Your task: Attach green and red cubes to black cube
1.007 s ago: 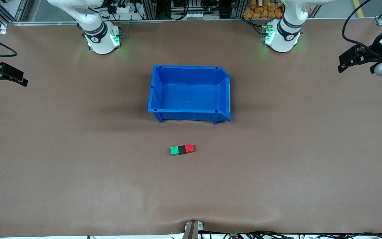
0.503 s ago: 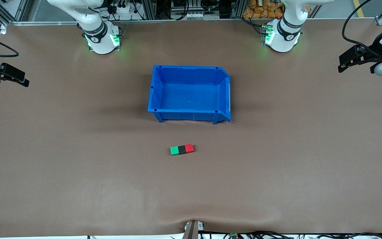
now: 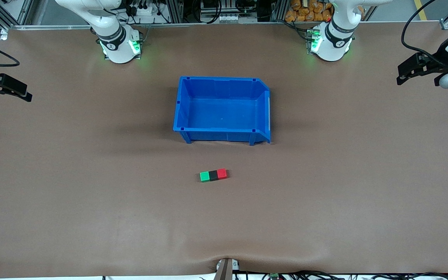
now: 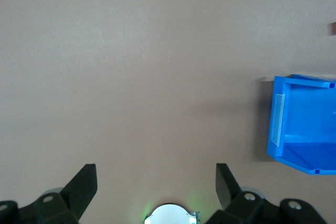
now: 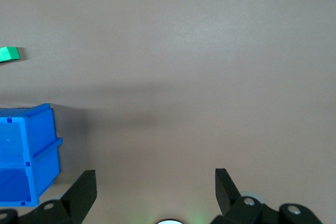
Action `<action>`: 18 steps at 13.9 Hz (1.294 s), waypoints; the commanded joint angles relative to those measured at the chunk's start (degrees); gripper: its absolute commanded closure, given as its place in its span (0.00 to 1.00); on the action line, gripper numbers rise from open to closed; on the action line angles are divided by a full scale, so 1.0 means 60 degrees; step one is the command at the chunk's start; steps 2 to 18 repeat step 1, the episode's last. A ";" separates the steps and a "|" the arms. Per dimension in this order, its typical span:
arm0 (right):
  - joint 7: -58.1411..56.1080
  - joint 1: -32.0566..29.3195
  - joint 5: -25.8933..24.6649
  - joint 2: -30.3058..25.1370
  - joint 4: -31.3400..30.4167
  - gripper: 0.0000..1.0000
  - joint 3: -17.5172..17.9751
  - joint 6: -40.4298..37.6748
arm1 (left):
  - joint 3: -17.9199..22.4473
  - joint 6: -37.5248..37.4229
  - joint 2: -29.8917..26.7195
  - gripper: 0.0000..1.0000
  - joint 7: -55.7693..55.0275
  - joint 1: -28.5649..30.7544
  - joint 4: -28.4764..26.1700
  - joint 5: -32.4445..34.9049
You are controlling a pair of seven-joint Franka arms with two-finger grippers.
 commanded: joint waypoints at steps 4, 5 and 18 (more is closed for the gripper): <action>-0.0138 -0.0057 0.0011 -0.0046 -0.0009 0.00 0.0006 0.0024 | 0.0106 -0.0130 0.0115 0.00 0.0149 -0.0026 0.0112 -0.0027; -0.0138 -0.0057 0.0011 -0.0046 -0.0009 0.00 0.0006 0.0024 | 0.0106 -0.0130 0.0115 0.00 0.0149 -0.0026 0.0112 -0.0027; -0.0138 -0.0057 0.0011 -0.0046 -0.0009 0.00 0.0006 0.0024 | 0.0106 -0.0130 0.0115 0.00 0.0149 -0.0026 0.0112 -0.0027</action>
